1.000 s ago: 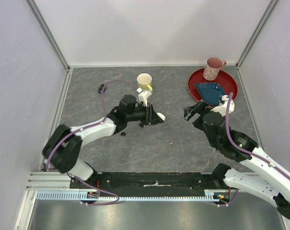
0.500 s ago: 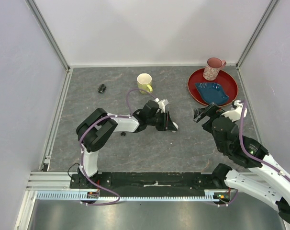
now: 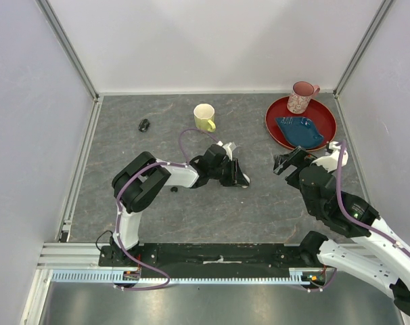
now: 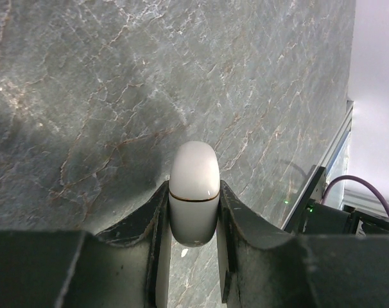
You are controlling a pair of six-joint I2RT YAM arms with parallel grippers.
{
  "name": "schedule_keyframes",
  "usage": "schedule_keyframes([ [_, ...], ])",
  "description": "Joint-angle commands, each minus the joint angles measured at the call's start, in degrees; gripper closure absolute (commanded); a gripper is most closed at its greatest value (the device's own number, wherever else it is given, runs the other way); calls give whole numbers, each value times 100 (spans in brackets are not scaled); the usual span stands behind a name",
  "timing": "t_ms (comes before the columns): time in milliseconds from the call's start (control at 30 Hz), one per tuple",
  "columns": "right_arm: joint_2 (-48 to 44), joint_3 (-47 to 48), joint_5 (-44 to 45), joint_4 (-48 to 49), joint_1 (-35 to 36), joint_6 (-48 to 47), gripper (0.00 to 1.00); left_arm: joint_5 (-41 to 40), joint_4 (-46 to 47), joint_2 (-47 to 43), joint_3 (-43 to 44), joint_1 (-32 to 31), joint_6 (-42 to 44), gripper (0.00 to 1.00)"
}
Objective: Insert the wireless bluetooth earbuds into the charging case
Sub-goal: Place the charging case at the center of the board.
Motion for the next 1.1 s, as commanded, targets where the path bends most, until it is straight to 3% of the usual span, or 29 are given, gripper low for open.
schedule_keyframes([
  [0,-43,57,-1,10,2,-81,2,-241,-54,-57,2,-28,-102,74],
  [667,-262,-92,60,10,2,-36,2,-681,-652,-426,-191,-45,408,64],
  [767,-289,-110,51,10,-6,-37,2,-681,-696,-461,-200,-37,470,57],
  [1067,-333,-136,60,10,-6,-45,2,-979,-1020,-733,-279,-45,663,56],
])
